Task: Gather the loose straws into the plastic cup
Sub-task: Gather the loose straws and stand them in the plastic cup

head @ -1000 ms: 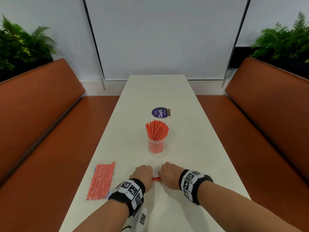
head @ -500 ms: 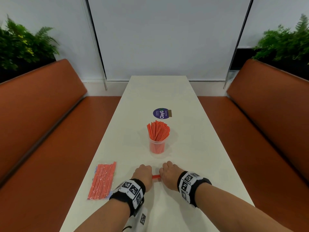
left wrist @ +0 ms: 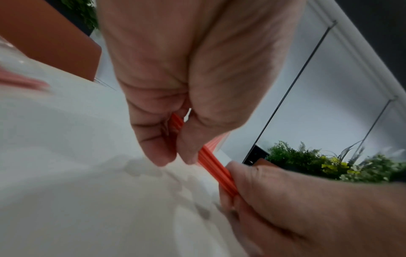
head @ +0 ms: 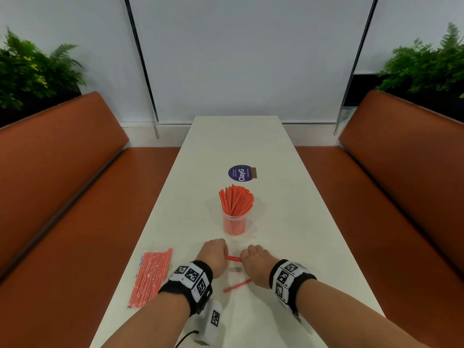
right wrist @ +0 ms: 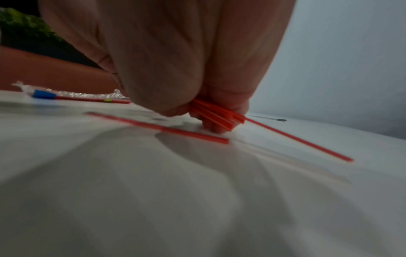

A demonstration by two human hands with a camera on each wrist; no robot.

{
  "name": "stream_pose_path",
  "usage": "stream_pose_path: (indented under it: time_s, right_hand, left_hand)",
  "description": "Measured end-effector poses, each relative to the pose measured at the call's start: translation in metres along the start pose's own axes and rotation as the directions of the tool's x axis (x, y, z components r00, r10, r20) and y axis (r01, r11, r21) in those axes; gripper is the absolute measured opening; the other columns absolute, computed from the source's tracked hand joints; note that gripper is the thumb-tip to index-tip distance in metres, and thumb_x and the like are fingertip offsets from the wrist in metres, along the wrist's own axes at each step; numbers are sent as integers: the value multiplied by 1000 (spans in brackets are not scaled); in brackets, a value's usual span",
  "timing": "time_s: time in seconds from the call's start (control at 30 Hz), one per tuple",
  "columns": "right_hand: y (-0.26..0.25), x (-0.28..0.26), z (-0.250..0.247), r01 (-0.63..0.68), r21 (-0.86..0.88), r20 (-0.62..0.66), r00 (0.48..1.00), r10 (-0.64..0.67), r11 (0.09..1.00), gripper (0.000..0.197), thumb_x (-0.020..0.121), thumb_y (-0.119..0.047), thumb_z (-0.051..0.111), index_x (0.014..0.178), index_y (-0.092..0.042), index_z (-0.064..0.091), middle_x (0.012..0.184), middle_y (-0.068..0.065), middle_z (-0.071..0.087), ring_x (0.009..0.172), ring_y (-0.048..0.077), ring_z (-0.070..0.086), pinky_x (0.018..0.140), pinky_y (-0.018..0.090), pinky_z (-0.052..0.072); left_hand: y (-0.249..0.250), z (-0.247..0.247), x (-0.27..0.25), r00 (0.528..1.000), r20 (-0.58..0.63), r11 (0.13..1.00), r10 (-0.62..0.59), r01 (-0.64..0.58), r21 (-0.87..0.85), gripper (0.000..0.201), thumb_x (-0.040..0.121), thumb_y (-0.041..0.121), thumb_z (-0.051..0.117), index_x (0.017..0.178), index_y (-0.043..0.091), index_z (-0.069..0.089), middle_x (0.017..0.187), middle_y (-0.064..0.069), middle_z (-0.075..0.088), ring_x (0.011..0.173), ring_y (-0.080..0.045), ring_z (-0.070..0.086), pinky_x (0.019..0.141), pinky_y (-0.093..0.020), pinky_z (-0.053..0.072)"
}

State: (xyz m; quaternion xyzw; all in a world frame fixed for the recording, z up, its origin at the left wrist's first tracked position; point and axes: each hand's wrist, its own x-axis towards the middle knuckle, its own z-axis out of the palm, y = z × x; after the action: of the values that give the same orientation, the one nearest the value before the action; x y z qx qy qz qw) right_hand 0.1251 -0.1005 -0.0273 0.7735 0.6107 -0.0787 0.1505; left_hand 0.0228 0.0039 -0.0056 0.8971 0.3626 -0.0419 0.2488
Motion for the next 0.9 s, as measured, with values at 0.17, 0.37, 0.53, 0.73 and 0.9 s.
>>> stream_pose_path:
  time_s: [0.17,0.37,0.53,0.73,0.9]
  right_hand:
    - [6,-1,3,-19,64,-15,1000,20,998,37,87,4,38,124,3,39,124,23,46,112,35,46,90,41,44]
    - [21,-8,-8,72,99,19,997,-74,992,43,84,7,45,125,-2,40,126,19,45,111,34,48,91,41,41]
    - [27,-25,-1,225,68,55,972,-228,972,37,85,4,45,121,-2,44,121,19,47,105,36,52,90,43,41]
    - [17,-28,2,283,-141,28,959,-282,949,26,80,-15,61,104,-3,60,97,15,61,79,28,62,68,33,49]
    - [12,-13,15,252,-280,-75,956,-283,926,21,52,-34,77,63,-21,64,60,-4,59,45,12,54,43,17,42]
  left_hand:
    - [9,-14,5,991,130,995,-14,2,95,37,85,14,61,121,11,55,124,-7,58,112,-23,57,88,-26,46]
    - [15,11,-15,950,294,964,-101,20,266,117,54,52,86,144,15,21,141,-9,29,133,-29,33,106,-43,42]
    - [14,21,-16,969,248,964,-12,-54,260,126,48,41,92,144,23,11,139,-10,28,129,-32,34,102,-46,46]
    - [10,16,-10,965,254,977,59,-108,184,95,57,35,89,134,17,36,130,-5,48,118,-24,53,98,-38,50]
    - [8,10,-8,973,220,976,75,-117,185,80,64,36,84,130,15,44,127,-4,51,114,-22,56,97,-35,50]
